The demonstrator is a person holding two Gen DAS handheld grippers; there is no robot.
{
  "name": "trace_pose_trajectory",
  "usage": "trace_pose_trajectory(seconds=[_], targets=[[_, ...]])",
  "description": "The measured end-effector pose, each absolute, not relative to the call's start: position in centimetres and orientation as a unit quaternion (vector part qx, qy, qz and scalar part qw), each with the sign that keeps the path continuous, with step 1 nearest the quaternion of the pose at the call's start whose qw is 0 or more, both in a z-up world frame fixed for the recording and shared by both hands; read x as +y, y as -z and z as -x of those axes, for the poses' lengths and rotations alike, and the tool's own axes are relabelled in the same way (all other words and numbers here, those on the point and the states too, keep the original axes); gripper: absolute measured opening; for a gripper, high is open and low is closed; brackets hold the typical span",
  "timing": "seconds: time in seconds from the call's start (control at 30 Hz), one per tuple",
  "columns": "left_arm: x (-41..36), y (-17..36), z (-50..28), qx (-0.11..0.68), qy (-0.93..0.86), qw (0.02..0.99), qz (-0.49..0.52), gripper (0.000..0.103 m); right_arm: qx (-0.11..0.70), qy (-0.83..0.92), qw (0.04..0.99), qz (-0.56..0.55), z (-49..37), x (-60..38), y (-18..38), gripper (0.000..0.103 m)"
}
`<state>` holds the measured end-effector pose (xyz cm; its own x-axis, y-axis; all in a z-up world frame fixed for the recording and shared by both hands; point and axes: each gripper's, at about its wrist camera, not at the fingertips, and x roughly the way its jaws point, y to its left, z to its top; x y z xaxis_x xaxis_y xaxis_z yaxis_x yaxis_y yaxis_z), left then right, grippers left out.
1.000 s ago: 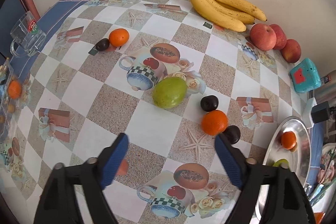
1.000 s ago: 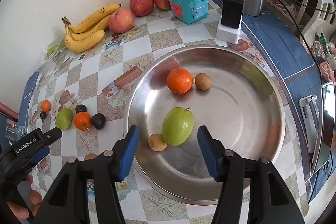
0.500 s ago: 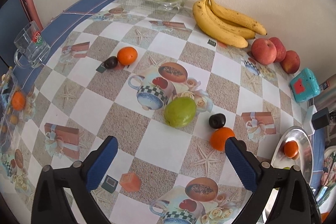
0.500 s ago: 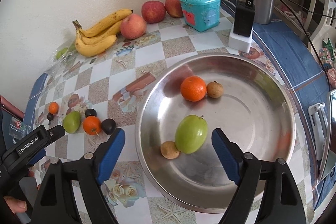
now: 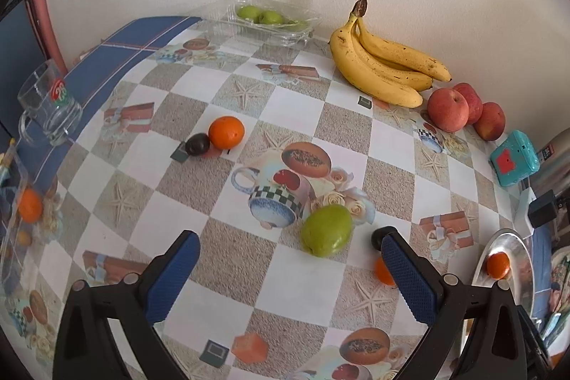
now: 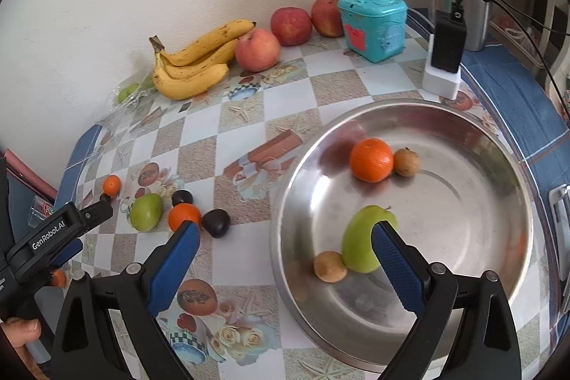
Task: Organize fruits
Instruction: 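Move the left tool to the green pear and close around it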
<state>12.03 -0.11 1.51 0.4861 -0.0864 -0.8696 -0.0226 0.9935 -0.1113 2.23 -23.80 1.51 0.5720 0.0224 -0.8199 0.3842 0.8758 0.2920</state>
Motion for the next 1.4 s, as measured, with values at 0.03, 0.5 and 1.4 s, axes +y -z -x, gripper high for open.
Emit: trace_pose_trajectory(seconds=[0.03,0.5,1.4], targets=[[-0.1,-1.5,-12.2,0.505,0.022,0.861,0.051,0.103,0.447,0.105,0.860,-0.223,-2.4,-23.6,-1.6,0.097],[0.4,0.0,-14.8,0.528,0.045,0.844,0.086,0.103,0.432,0.091,0.879,-0.183,-5.8,-20.7,-1.7,0.097],[-1.3,4.5,-15.6,0.579,0.111,0.799,0.118,0.071,0.492,0.049,0.853,-0.165,-8.0,-17.8,2.7,0.049]])
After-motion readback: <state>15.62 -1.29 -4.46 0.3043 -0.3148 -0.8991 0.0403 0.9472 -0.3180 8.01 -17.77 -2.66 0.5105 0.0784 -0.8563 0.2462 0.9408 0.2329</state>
